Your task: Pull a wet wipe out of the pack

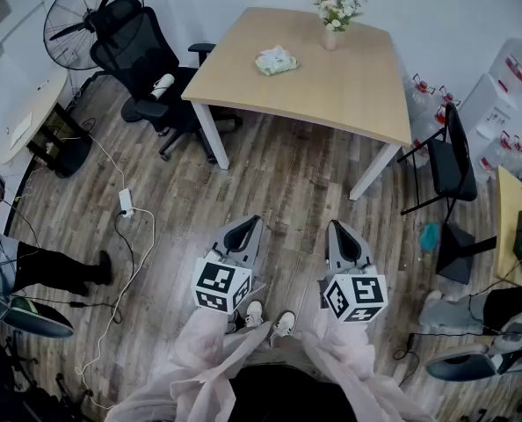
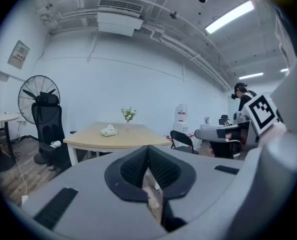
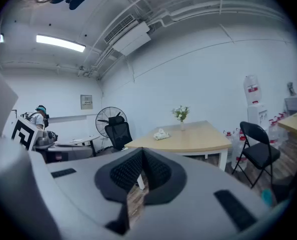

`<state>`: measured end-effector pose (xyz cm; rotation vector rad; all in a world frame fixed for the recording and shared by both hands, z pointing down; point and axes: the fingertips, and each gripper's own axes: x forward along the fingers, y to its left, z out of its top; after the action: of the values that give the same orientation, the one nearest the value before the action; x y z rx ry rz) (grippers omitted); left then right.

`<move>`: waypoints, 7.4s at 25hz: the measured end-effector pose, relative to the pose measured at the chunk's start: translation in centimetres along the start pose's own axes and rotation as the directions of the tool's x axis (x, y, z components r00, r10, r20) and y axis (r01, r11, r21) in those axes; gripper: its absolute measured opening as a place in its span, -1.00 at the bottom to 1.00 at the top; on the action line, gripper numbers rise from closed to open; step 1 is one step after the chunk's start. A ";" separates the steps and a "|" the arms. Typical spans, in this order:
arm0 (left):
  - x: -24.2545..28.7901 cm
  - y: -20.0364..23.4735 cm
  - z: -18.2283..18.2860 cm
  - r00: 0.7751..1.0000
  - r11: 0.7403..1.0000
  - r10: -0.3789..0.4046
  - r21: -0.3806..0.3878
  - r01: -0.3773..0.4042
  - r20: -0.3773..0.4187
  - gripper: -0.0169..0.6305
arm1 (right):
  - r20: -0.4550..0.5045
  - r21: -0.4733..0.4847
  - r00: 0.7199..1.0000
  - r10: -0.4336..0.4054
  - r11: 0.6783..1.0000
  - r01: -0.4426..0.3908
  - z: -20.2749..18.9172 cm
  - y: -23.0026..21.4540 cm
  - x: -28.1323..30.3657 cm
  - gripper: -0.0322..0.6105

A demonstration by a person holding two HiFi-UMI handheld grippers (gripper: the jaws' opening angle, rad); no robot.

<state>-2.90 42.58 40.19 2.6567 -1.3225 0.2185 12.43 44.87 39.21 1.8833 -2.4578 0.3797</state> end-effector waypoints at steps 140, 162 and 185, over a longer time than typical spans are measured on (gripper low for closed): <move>51.2 41.5 12.1 0.999 0.999 -0.025 0.036 0.027 -0.044 -0.91 | -0.040 -0.038 0.999 -0.027 0.999 0.025 12.4 -13.4 65.2 -0.86; 56.8 44.5 11.7 0.998 1.000 0.008 -0.022 -0.010 -0.065 -0.91 | -0.164 -0.059 0.986 0.024 0.998 -0.034 10.8 -15.3 70.8 -0.59; 63.6 46.1 7.8 0.983 0.997 0.026 -0.073 -0.040 -0.182 -0.91 | -0.332 -0.012 0.939 0.094 0.995 -0.104 5.6 -19.2 77.1 -0.43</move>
<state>-1.39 -35.83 49.30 2.4866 -1.2909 0.3955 10.61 -34.02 49.88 1.5384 -2.3205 0.6054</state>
